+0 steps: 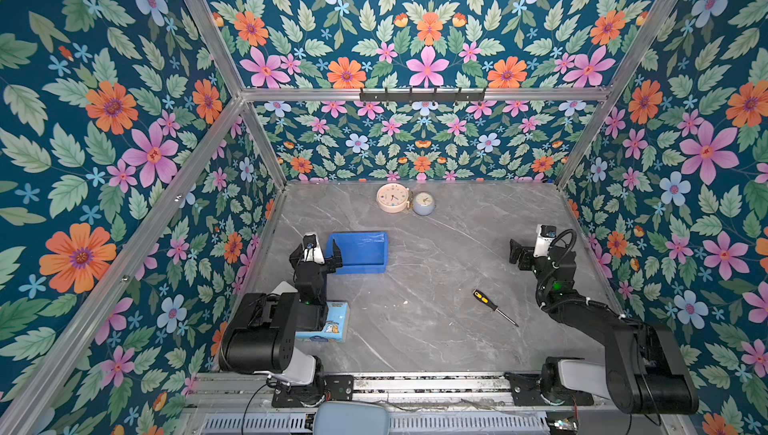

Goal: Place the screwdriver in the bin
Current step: 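Lower the right gripper over the screwdriver handle while the left arm moves toward center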

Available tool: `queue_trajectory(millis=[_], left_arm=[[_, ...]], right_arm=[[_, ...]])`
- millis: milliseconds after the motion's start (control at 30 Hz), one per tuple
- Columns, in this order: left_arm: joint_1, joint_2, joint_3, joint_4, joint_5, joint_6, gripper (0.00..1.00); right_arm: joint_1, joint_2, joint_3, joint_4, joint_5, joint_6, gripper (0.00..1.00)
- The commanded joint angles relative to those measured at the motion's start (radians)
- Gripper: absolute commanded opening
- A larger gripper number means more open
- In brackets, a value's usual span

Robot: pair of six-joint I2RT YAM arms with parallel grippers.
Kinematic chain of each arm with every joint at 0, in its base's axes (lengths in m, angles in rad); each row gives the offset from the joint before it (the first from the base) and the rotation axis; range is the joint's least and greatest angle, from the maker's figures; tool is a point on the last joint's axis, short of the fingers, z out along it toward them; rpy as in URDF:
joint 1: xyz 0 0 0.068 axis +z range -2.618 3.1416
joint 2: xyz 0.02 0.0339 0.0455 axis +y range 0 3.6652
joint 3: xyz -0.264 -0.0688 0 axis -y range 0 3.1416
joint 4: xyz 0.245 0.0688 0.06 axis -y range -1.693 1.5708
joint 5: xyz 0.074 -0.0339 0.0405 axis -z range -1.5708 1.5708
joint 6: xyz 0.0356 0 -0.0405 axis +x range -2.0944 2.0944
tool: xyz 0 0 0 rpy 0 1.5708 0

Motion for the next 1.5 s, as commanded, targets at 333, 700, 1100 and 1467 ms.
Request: queue_trajectory(millis=[333,700,1100,1467], left_arm=[[-0.107,-0.315,0.052,-0.302,0.048,0.107,1.00],[-0.340,-0.474,0.104,-0.544,0.221,0.221,1.00],[-0.542,-0.535,0.085,-0.677,0.504,0.285,1.00],[-0.715,-0.443,0.108,-0.757,0.540,0.337,1.00]], right_arm=[[0.003,-0.296,0.103,-0.459,-0.120,-0.077,0.99],[0.099,-0.418,0.202,-0.767,-0.164,-0.168,0.99],[0.336,-0.341,0.327,-1.059,-0.121,-0.244,0.99],[0.470,-0.187,0.371,-1.195,-0.031,-0.274,0.99]])
